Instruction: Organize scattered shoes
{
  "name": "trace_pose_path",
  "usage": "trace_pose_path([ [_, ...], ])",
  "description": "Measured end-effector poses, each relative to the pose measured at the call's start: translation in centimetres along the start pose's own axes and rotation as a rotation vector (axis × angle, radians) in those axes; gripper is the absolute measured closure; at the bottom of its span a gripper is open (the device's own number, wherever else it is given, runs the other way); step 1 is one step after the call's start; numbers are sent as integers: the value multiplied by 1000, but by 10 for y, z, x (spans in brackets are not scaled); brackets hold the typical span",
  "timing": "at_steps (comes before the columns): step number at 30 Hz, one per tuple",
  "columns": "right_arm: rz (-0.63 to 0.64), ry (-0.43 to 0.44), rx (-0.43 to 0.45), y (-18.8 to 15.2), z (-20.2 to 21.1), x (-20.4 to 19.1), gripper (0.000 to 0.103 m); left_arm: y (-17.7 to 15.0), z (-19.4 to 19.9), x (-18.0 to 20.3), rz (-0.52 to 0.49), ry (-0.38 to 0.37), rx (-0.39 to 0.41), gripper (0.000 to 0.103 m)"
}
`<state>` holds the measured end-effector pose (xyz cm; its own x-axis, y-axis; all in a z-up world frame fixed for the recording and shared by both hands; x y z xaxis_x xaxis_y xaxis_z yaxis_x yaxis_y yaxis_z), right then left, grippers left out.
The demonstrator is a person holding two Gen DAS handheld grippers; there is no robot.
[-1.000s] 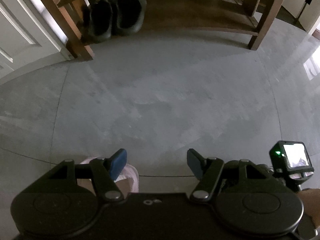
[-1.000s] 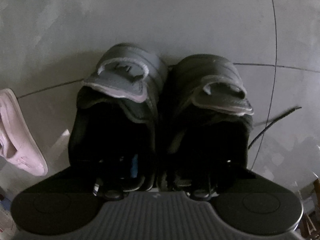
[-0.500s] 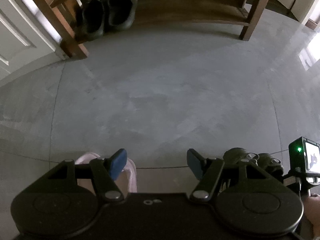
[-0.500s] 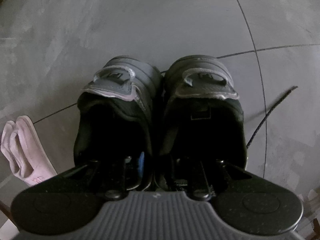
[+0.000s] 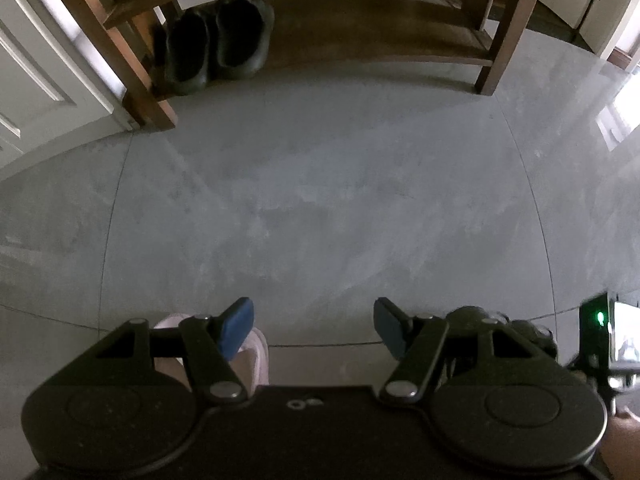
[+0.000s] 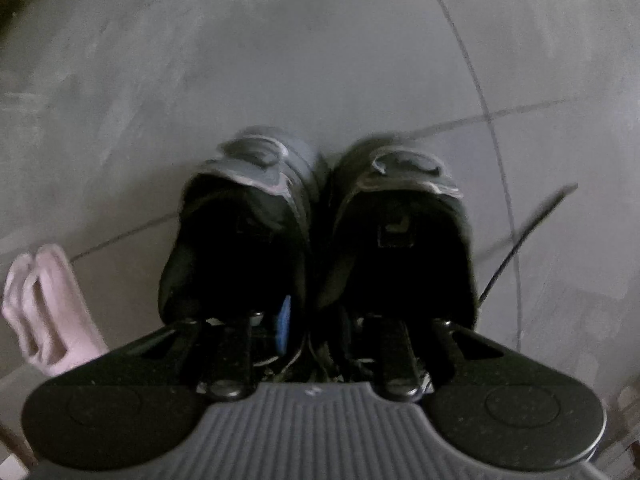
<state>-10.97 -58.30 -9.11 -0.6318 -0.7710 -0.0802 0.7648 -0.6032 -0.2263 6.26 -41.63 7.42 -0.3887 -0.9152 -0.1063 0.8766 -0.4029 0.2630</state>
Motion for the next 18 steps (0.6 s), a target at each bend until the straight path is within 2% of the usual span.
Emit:
trace_pose_path([
  [2,13,-21,41,-3,3,-2,44,-1,-1,0,-2,-1,-5,36],
  [3,25,-37,61,-3,5,-3,41,-2,-1,0,-4,-1,-7,36],
  [8,24,-113,88,4,-9,-9,36,-7,-5,-1,0,-5,-20,36],
  [10,3,-108,110,10,-19,-13,38,-9,-7,-1,0,-6,-23,36],
  [11,-5,-105,123,13,-23,-13,50,-10,-8,-1,-2,-5,-24,36],
  [15,8,-104,215,7,-25,-21,60,-11,-10,-1,-17,3,-23,36],
  [18,59,-87,277,-5,-22,-24,62,-9,-11,0,-9,9,-23,36],
])
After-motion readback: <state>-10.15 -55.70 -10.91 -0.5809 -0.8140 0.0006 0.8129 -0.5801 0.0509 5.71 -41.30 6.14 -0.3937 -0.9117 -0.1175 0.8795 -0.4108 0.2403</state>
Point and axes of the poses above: each gripper's, at about its wrist camera, not at the fingertips, and z roughly against the way its jaws point, x to its right, y to its top, the point moved 5 cm from there along -z, roughly the way its jaws point, and after that the axes turned 1 degree about -x, right-handed, at the moved point
